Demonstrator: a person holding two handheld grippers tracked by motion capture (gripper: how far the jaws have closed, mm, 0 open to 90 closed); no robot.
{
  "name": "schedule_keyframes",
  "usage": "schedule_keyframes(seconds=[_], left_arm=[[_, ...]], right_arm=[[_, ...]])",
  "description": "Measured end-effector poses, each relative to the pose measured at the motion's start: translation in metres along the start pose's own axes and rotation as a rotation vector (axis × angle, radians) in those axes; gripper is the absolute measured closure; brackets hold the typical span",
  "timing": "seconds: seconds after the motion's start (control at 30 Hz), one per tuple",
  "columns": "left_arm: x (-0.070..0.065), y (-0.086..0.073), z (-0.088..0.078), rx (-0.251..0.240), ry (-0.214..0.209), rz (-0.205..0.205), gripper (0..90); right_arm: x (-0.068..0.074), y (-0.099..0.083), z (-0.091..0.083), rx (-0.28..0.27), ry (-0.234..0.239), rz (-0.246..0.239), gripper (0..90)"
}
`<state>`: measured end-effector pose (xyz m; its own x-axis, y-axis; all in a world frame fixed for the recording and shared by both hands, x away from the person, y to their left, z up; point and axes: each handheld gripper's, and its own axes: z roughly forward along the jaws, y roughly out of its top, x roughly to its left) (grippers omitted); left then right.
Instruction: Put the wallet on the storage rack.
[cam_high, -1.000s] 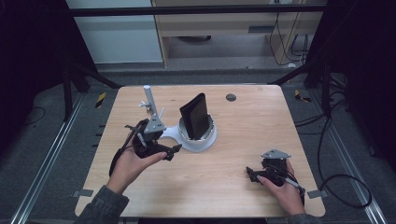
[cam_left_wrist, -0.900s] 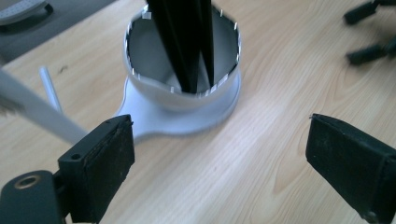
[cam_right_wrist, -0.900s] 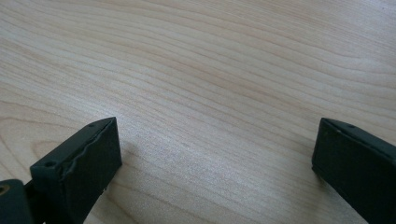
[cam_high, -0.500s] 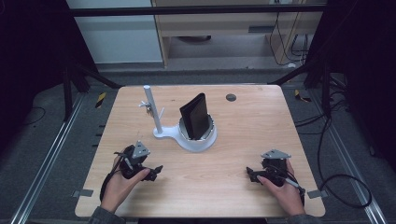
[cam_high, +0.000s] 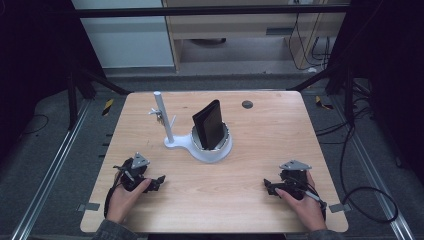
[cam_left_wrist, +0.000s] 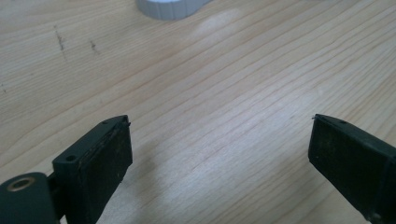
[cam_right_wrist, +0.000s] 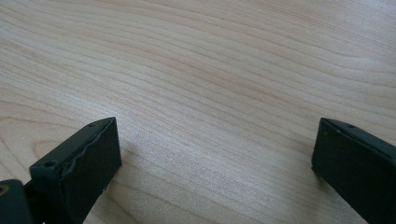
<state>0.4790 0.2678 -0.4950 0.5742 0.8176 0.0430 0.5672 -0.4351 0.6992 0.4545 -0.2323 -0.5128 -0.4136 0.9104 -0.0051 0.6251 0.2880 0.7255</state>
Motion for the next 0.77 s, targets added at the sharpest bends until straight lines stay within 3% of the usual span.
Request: schedule_keyframes(seconds=[0.27,0.5,0.77], left_arm=[[0.007,-0.004,0.007,0.034,0.007,-0.028,5.4],[0.011,-0.010,0.009,-0.016,0.001,-0.037,0.0],[0.011,-0.010,0.009,-0.015,0.004,-0.039,0.0]], right_arm=[[0.000,0.000,0.000,0.000,0.000,0.002,1.6],[0.000,0.000,0.000,0.000,-0.001,0.000,1.6],[0.000,0.000,0.000,0.000,0.002,0.005,1.6]])
